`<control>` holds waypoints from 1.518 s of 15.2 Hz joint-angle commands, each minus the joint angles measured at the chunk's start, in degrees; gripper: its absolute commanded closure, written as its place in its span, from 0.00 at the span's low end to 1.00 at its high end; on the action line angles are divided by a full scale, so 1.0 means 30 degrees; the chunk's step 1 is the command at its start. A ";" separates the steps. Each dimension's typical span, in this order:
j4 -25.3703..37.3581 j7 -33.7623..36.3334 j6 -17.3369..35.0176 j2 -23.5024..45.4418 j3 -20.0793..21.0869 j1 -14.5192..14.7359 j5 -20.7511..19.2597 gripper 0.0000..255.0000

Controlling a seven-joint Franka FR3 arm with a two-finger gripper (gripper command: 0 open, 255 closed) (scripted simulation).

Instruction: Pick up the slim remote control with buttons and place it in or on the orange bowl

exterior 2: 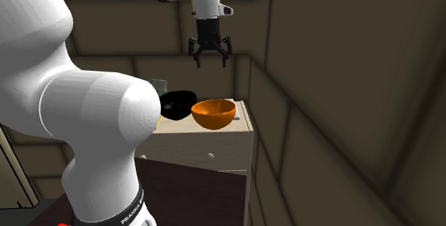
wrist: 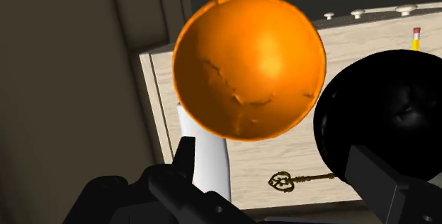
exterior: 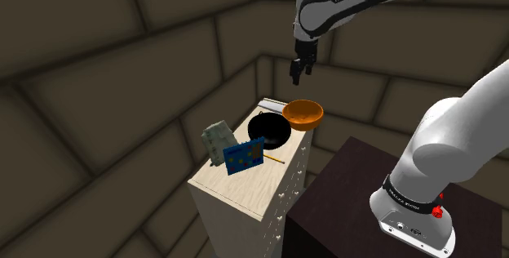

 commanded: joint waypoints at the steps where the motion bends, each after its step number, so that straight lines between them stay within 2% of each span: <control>1: 0.0565 -0.0805 0.1012 0.1616 -0.0380 0.0085 0.0237 0.00; 9: 0.3158 -0.4132 0.4021 0.7669 -0.1120 0.0152 0.2052 0.00; 17: 0.7341 -0.7205 0.5423 1.3836 -0.0501 -0.0690 0.4092 0.00; 18: 0.7841 -0.7448 0.5476 1.4441 -0.0392 -0.0807 0.4233 0.00; 23: 0.7753 -0.7604 0.6458 1.5346 -0.0227 -0.0939 0.4471 0.00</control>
